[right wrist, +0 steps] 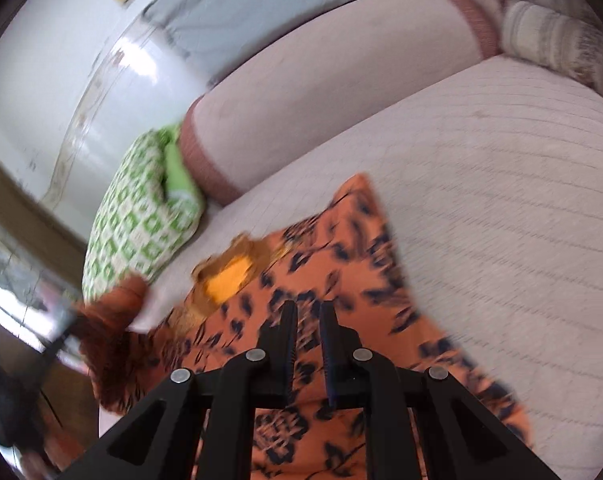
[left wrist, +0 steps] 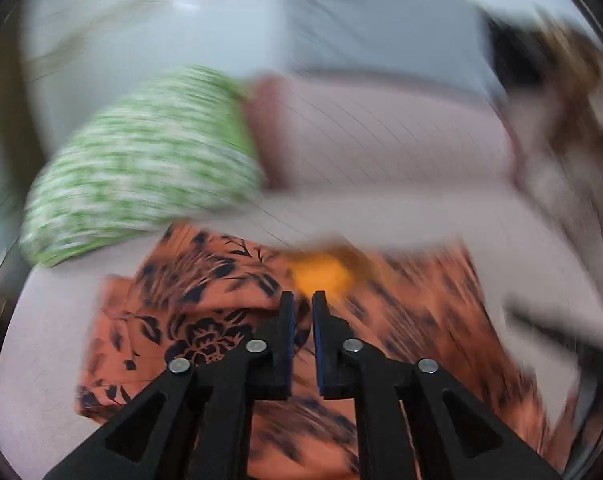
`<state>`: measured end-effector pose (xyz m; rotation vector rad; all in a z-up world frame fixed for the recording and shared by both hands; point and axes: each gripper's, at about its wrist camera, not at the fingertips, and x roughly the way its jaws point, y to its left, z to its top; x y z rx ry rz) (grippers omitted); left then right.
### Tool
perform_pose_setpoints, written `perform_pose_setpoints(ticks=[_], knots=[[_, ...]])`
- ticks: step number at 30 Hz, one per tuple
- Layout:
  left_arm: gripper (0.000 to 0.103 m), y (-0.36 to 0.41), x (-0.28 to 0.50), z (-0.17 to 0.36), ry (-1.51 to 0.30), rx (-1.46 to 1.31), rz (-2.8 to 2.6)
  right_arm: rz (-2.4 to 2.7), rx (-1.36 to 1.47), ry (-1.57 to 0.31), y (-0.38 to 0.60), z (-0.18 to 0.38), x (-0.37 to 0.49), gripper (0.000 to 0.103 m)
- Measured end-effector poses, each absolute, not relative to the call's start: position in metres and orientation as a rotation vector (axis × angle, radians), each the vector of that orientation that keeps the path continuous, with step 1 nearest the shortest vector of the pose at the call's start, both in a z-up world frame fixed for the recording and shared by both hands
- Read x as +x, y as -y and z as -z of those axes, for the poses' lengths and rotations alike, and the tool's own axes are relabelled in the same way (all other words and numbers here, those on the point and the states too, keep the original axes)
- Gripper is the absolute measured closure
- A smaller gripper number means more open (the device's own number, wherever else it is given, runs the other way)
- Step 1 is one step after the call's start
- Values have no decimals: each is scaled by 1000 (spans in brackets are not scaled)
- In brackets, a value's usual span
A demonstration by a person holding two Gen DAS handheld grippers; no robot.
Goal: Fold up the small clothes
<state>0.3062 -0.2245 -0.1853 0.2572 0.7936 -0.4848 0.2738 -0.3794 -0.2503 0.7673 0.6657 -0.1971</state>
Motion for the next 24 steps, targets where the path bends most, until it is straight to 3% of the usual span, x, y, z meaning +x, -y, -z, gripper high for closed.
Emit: perform_pose_setpoints(ticks=[1,4,5,6,7,11,14,20,24], knots=[[70,234,300,191,-812,298,530,218,777,-655,388,251,272,89],[42,232,287,186,-760,368,544,257,806,-631,406,251,270,77],[37,219,288,177,-727,354,535,255,829,-619,411,251,269,56],[30,207,287,170,-710,332,533,252,843,-610,413,252,269,19],[28,188,290,159,-689,280,525,248,852,-590,414,251,268,10],[22,114,323,140,-675,68,380,189,781,-574,398,243,274,9],[22,66,357,163,-779,10,131,100,698,-619,371,244,289,11],[22,-1,394,227,-1010,-150,-66,-75,859,-693,358,286,347,35],[22,1,401,243,-1045,-94,-97,-56,986,-757,358,323,385,39]])
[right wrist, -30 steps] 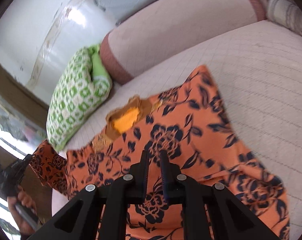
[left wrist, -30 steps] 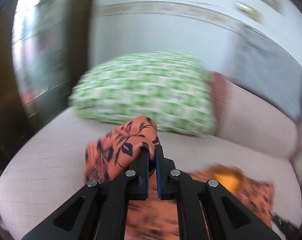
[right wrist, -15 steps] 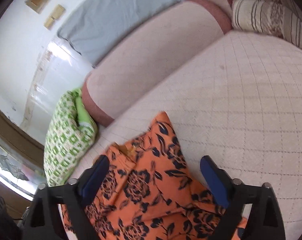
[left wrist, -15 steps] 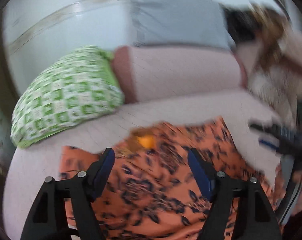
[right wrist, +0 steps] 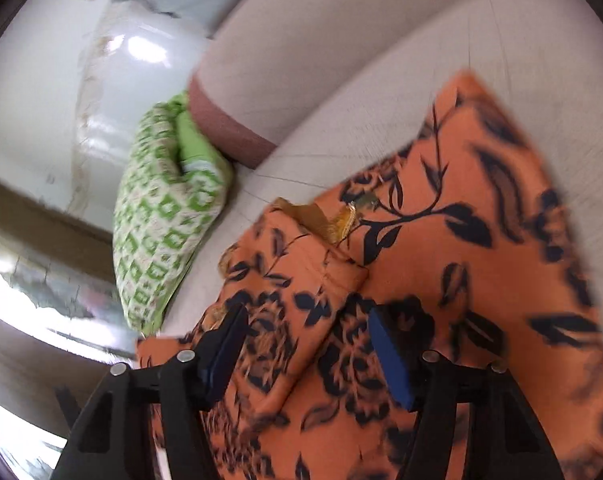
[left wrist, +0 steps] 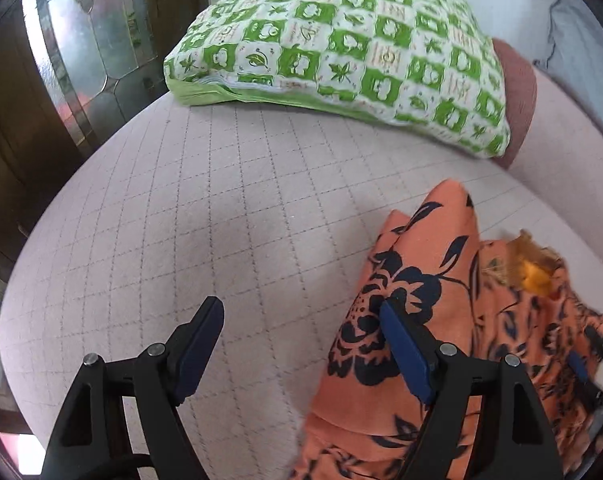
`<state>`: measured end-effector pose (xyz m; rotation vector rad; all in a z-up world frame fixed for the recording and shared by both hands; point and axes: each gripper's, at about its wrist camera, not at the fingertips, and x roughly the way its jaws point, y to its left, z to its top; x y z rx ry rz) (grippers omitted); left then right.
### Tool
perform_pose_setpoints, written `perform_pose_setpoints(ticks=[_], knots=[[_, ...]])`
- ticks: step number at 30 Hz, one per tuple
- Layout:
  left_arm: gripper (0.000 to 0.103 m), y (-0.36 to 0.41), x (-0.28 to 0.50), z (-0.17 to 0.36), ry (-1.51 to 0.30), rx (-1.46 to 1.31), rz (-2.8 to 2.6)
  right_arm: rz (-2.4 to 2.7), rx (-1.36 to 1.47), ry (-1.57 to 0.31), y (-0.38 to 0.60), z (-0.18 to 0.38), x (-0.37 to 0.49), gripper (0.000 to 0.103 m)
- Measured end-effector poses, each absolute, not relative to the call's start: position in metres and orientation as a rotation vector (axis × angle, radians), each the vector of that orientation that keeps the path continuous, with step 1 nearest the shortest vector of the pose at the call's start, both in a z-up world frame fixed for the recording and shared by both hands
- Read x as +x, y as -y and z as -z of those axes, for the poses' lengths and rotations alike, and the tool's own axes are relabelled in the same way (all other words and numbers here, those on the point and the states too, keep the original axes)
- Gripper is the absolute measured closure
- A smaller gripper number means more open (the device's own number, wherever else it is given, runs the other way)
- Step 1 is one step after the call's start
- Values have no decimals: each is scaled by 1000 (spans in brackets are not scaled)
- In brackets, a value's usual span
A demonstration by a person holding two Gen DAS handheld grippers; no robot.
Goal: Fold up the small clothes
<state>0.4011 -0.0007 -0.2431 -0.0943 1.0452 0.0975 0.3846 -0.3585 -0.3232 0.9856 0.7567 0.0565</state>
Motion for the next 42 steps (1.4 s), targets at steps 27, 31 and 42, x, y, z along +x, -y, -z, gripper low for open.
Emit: perform_pose_setpoints(ticks=[27,31,42], knots=[[22,40,367,238,-1080,77,-6,312,748,-762,406,275,279,86],[22,47,370,227,-1023,45,22,375,674,-570,402,241,266,83],[15,55,395,274,-1155,72,-47,159,664,-859,377,308,348,85]])
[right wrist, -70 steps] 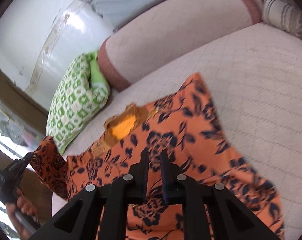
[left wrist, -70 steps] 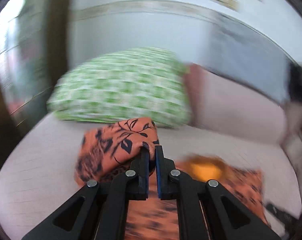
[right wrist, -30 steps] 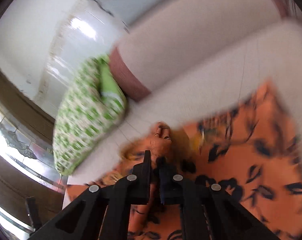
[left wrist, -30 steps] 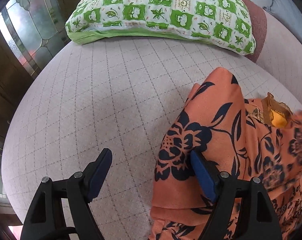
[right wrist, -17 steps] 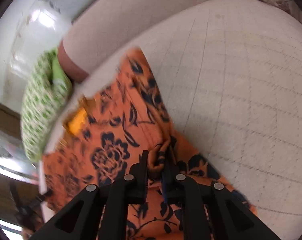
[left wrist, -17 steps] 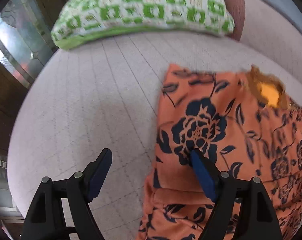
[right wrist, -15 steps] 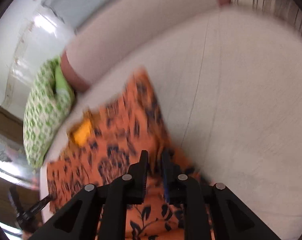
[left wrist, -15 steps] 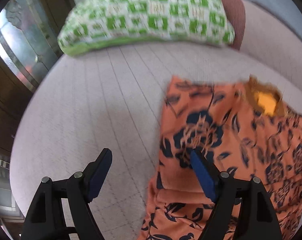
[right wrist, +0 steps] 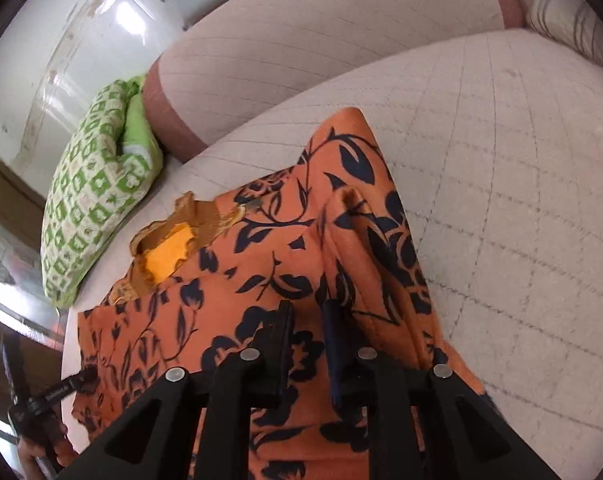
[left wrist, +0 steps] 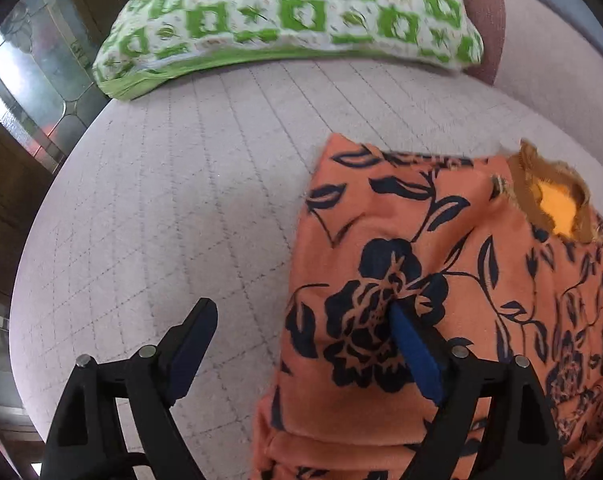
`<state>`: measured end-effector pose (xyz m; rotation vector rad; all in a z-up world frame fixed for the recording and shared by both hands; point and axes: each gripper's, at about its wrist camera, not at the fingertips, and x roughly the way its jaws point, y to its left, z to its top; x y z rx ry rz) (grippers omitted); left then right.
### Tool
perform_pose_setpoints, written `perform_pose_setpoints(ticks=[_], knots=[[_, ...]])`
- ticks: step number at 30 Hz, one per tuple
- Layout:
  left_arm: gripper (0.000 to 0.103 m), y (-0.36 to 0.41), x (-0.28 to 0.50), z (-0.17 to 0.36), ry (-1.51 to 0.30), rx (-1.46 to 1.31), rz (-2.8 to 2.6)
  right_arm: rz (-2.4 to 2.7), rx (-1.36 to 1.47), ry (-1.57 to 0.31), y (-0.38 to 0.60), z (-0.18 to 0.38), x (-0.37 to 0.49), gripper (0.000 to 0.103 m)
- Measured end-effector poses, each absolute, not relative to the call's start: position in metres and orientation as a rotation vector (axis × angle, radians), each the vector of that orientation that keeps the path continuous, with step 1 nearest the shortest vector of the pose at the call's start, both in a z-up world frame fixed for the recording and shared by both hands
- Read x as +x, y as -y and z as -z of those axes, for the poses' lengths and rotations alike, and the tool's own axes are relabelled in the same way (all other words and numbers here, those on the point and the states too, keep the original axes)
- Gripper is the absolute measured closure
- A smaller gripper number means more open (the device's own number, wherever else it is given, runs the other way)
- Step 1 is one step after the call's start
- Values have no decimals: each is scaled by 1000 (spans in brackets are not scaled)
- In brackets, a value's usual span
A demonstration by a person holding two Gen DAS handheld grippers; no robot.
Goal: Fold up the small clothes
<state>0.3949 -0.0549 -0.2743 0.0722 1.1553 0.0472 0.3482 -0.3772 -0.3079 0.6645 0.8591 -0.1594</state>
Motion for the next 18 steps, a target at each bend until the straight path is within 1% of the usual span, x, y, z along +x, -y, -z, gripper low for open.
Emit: perform_pose_setpoints(ticks=[3,6,9,12,13,14,15,16,18], knots=[[15,39,384,253,-1111,27,-61,95,666,-825,374,284,330,85],[15,29,361,237,-1077,42,-48,38,672,-849,381,275,302,85],[15,10,333,235,-1054,74,-45,38,665,-845,386,268,262,85],[15,-18,293,240,-1078,58,0,45,710,-824,396,266,219,83],[15,-25,282,242,-1085,46,10,41,739,-821,400,269,202,77],[15,-35,265,247,-1099,29,29,34,769,-816,404,271,186,62],[15,-43,246,251,-1113,14,50,35,797,-820,407,276,168,30],[15,-51,227,258,-1140,-3,81,46,820,-824,407,278,155,21],[16,-60,199,264,-1179,-24,137,64,862,-805,415,281,124,20]])
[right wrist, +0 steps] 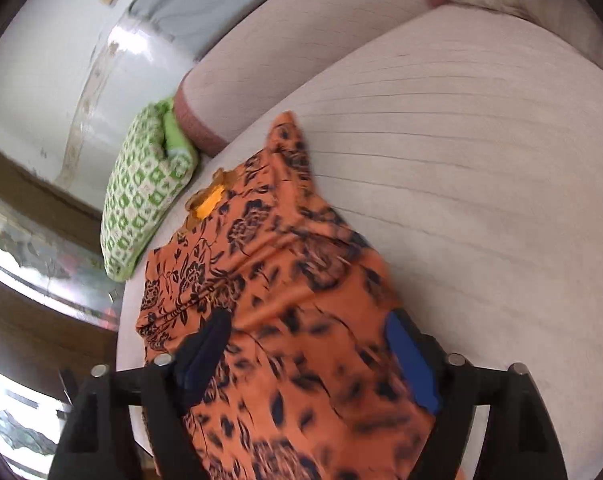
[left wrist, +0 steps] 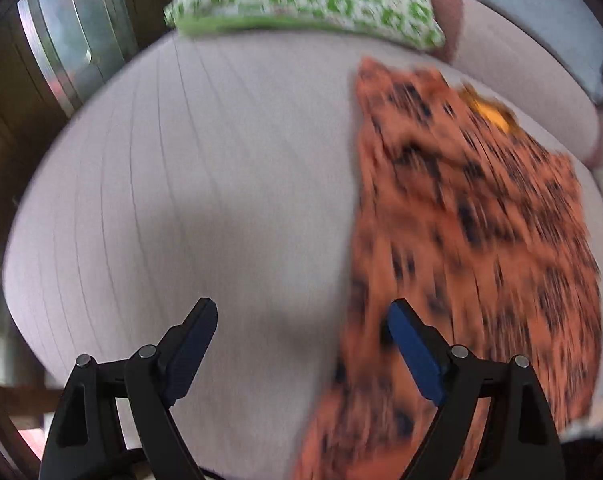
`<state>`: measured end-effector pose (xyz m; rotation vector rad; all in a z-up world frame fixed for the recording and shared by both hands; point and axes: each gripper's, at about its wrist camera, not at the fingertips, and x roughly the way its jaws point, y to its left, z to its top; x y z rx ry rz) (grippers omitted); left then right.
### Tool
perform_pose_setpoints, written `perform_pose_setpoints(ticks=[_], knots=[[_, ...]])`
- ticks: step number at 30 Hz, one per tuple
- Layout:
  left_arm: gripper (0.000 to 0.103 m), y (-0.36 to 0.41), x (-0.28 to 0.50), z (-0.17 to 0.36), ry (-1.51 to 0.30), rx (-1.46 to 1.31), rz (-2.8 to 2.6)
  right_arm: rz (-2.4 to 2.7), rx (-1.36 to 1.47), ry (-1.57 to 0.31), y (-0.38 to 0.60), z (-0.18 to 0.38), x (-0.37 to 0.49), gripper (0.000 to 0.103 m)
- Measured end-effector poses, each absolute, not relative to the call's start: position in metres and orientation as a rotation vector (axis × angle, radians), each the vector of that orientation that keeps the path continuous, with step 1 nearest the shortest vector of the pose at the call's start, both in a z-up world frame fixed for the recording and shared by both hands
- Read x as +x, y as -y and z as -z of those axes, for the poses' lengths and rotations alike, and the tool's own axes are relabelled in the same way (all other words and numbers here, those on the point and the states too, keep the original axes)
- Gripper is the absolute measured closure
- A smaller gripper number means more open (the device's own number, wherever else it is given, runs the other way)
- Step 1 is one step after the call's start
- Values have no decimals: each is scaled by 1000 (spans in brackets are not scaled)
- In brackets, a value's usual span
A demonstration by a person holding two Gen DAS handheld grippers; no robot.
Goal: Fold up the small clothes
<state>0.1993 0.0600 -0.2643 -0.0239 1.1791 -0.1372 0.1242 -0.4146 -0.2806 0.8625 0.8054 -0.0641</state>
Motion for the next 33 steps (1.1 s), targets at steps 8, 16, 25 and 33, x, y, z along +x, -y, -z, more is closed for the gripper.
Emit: perform_pose_setpoints(ticks=[8,16,25,33], knots=[[64,-71,152,275,-1314,-125,307,-2,891,-915,429,297,61,22],[58,-57,139,279,-1332,-85,324,-62,1042,-922,443,347,32,29],[91,-27,140,281,-1303,-12,407,-274,1108,-919,413,358,31,40],[84,-21,147,285,-1309,23,383,-246,1014,-968,395,351,41,61]])
